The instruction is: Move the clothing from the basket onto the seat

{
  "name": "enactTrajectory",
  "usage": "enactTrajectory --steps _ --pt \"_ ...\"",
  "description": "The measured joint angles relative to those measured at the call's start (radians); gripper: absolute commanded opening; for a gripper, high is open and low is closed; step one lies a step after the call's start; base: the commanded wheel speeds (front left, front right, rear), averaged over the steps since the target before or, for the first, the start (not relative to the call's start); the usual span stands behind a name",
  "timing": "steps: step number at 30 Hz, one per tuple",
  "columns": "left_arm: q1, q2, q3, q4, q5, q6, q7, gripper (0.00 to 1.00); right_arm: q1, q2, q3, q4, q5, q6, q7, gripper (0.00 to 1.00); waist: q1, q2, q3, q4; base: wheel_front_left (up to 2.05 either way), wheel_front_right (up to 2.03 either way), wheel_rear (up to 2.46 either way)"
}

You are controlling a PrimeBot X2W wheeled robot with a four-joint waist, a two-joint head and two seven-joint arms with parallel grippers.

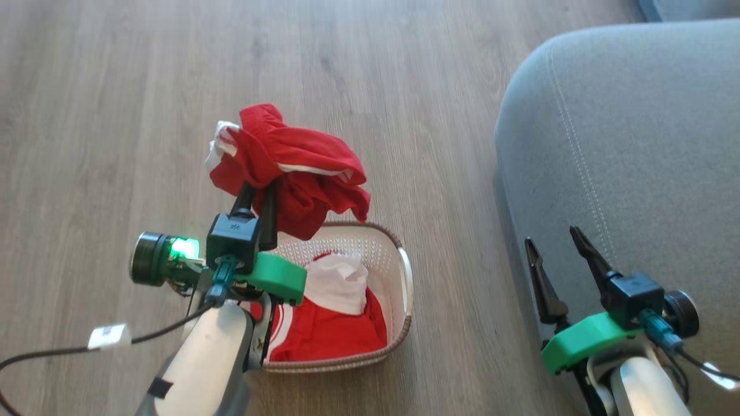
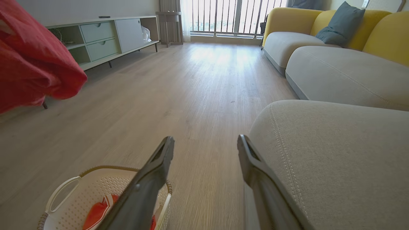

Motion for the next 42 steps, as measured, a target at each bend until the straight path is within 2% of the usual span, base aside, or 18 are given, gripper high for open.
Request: enactTrajectory --steps 12,16,21,27,32,42 --pt "0.060 -0.012 0.083 -0.199 0.016 -0.038 0.000 0.00 0.073 0.010 0.002 -0.012 0.002 0.000 0.000 1.00 0.0000 0.0000 -0.099 0.004 0.00 0.00 0.00" --pt "0.080 -0.015 0.085 -0.255 0.024 -0.077 0.000 0.00 0.074 0.010 0.000 -0.020 0.002 0.000 0.000 1.00 0.0000 0.0000 -0.113 -0.001 0.00 0.00 0.00" --pt "0.082 -0.019 0.078 -0.337 0.039 -0.095 -0.004 0.00 0.077 0.009 -0.002 -0.019 -0.007 0.000 0.000 1.00 0.0000 0.0000 -0.118 -0.002 0.00 0.00 0.00" --pt "0.081 -0.024 0.029 -0.397 0.051 -0.104 -0.008 0.00 0.105 0.009 -0.007 -0.018 -0.007 0.000 0.000 1.00 0.0000 -0.0001 -0.121 0.003 0.00 0.00 0.00" --pt "0.081 -0.026 -0.037 -0.404 0.051 -0.136 -0.008 0.00 0.113 0.009 -0.002 -0.021 -0.009 0.000 0.000 1.00 0.0000 -0.0001 -0.120 0.008 0.00 0.00 0.00" --pt "0.100 -0.027 -0.159 -0.316 0.039 -0.192 -0.008 0.00 0.113 0.007 0.011 -0.031 -0.009 0.000 0.000 1.00 0.0000 -0.0001 -0.125 0.005 0.00 0.00 0.00"
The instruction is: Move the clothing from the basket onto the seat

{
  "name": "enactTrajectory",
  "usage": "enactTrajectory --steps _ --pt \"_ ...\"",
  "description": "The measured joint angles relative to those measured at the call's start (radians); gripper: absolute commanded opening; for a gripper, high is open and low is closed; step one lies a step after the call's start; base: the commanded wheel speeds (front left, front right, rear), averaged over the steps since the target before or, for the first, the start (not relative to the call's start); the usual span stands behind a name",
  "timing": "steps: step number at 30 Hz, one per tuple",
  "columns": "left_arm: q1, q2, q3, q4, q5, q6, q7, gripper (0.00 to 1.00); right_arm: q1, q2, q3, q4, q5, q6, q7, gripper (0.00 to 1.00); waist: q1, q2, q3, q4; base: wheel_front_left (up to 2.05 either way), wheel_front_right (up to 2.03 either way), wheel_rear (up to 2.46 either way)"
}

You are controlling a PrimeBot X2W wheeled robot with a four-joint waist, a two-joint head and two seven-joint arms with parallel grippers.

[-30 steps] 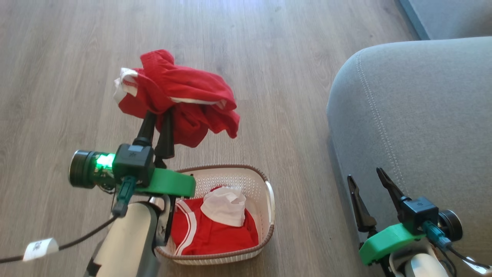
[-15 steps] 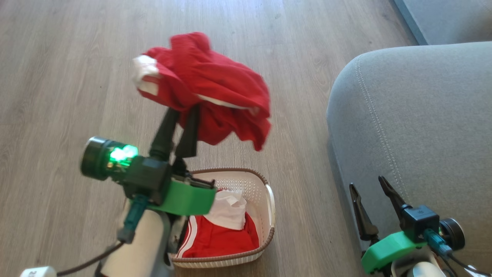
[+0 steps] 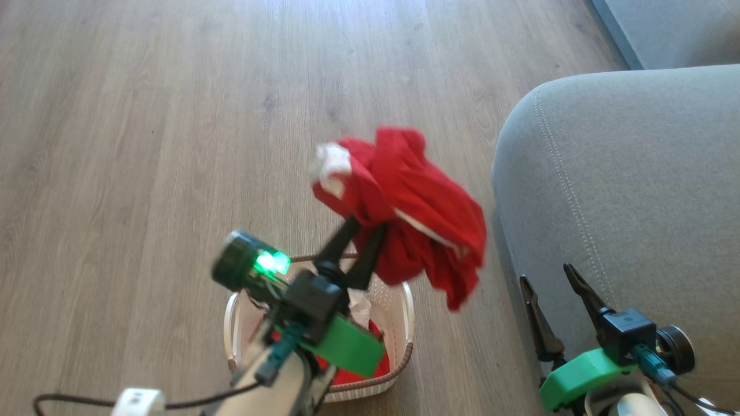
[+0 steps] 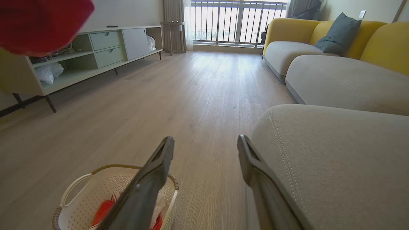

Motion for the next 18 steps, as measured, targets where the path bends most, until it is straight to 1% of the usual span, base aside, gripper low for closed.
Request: enactTrajectory --steps 3,6,9,13,18 --pt "0.023 0.000 -0.027 0.035 0.000 -0.008 0.000 0.00 0.000 -0.001 0.004 -0.004 0.000 0.000 0.000 1.00 0.0000 0.0000 -0.001 -0.003 0.00 0.00 0.00" --pt "0.052 0.000 -0.051 0.061 -0.007 -0.034 0.000 0.00 0.002 -0.005 0.006 -0.004 0.000 0.000 0.000 1.00 0.0000 0.0000 -0.002 -0.003 0.00 0.00 0.00" --pt "0.067 0.001 -0.073 0.085 -0.007 -0.051 0.000 0.00 0.003 -0.010 0.006 -0.004 0.000 0.000 0.000 1.00 0.0000 0.0000 -0.004 -0.003 0.00 0.00 0.00" --pt "0.078 0.001 -0.080 0.120 -0.006 -0.079 0.000 0.00 0.003 -0.011 0.010 -0.004 0.000 0.000 0.000 1.00 0.0000 0.0000 -0.005 -0.001 0.00 0.00 0.00" --pt "0.106 0.001 -0.077 0.136 -0.006 -0.088 0.000 0.00 0.003 -0.011 0.008 -0.005 0.000 0.000 0.000 1.00 0.0000 0.0000 0.002 0.007 0.00 0.00 0.00"
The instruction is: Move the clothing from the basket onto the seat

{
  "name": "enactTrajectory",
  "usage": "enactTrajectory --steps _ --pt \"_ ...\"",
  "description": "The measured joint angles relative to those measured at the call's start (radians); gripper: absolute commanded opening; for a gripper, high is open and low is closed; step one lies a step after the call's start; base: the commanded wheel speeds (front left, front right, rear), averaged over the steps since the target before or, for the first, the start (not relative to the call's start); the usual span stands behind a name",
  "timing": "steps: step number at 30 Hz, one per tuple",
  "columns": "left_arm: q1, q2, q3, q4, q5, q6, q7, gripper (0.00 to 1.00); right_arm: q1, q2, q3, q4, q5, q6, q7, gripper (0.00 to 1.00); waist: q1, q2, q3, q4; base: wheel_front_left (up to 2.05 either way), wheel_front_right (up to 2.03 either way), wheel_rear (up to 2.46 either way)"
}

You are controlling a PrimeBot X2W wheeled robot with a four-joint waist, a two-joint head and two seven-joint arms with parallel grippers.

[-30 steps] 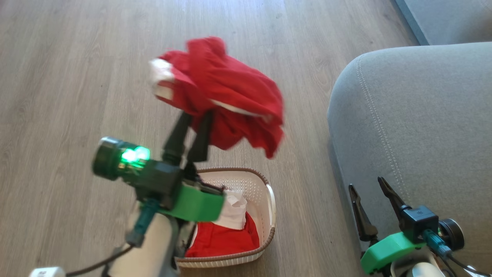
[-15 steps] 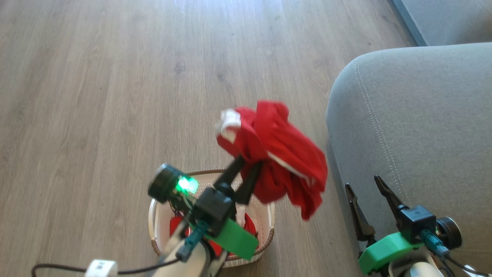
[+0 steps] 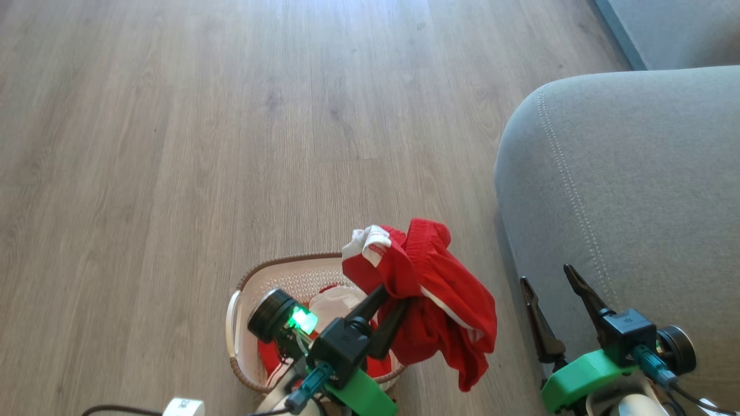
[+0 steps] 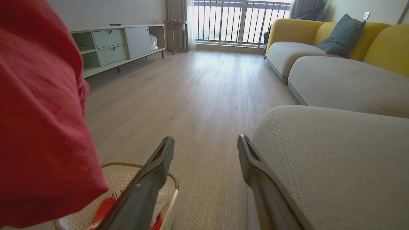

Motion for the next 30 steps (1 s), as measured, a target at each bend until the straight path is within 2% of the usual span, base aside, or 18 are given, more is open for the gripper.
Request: enactTrajectory --steps 13,18,23,28,30 --pt "0.004 0.000 0.012 0.001 -0.011 0.002 0.000 0.00 0.000 -0.002 -0.004 -0.007 0.000 0.000 0.000 1.00 0.0000 0.0000 0.017 0.009 0.00 0.00 0.00" --pt "0.004 0.000 0.026 0.001 -0.009 0.001 0.000 0.00 0.001 -0.026 0.021 -0.029 0.000 0.000 0.000 1.00 0.0000 0.0000 0.023 0.003 0.00 0.00 0.00" --pt "0.002 0.000 0.039 0.010 -0.009 0.001 0.000 0.00 0.027 -0.102 0.091 -0.116 0.000 0.000 0.000 1.00 0.0000 0.0000 0.028 -0.002 0.00 0.00 0.00" --pt "0.001 0.000 0.051 0.017 -0.008 0.001 0.000 0.00 0.038 -0.206 0.235 -0.207 0.024 0.000 0.000 1.00 0.0001 0.0000 0.033 -0.010 0.00 0.00 0.00" --pt "0.001 0.000 0.055 0.019 -0.008 0.000 0.000 0.00 0.038 -0.216 0.248 -0.220 0.038 0.000 0.000 1.00 0.0001 0.0000 0.034 -0.012 0.00 0.00 0.00"
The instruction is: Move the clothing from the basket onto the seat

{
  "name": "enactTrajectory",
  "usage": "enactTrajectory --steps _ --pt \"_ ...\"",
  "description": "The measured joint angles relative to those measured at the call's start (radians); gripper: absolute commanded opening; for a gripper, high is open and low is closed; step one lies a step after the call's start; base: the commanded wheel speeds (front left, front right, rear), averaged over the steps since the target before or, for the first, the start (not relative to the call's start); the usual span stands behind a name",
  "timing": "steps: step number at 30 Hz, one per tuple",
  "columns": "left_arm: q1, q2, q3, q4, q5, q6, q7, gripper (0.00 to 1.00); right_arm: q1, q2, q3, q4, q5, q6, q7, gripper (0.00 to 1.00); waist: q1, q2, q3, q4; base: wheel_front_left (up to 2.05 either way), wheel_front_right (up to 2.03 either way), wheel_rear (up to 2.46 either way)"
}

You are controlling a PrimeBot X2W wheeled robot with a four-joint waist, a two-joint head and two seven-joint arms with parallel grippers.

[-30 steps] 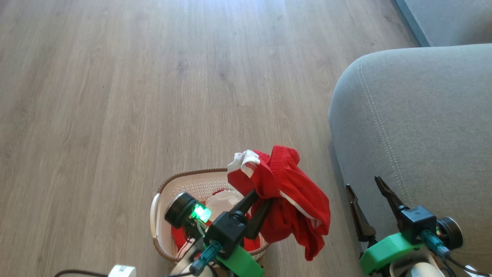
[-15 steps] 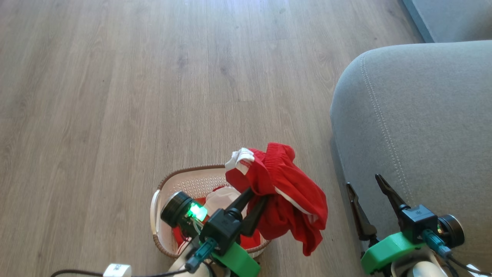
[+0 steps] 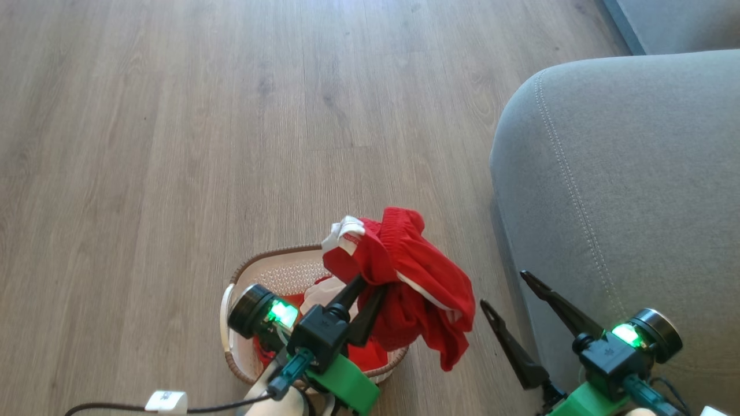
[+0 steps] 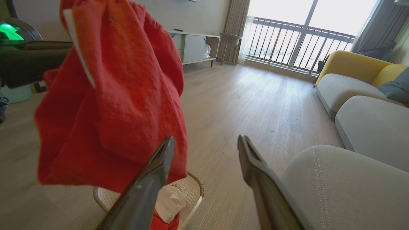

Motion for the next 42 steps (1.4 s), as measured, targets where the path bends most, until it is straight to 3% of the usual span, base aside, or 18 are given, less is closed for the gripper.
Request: enactTrajectory --steps 10,16,42 --pt "0.000 0.000 0.013 0.017 0.008 0.001 0.000 0.00 -0.001 -0.091 0.173 -0.081 0.067 0.000 0.000 1.00 0.0000 0.0000 0.002 -0.002 0.00 0.00 0.00" --pt "0.000 0.000 0.012 0.018 0.008 0.001 0.000 0.00 -0.006 -0.109 0.204 -0.094 0.113 0.000 0.000 1.00 0.0000 0.0000 0.001 0.003 0.00 0.00 0.00" --pt "-0.044 0.001 -0.130 0.009 0.049 -0.009 0.000 0.00 -0.060 -0.012 0.209 -0.011 0.042 0.000 0.000 1.00 0.0000 0.0000 -0.008 0.045 0.00 0.00 0.00"
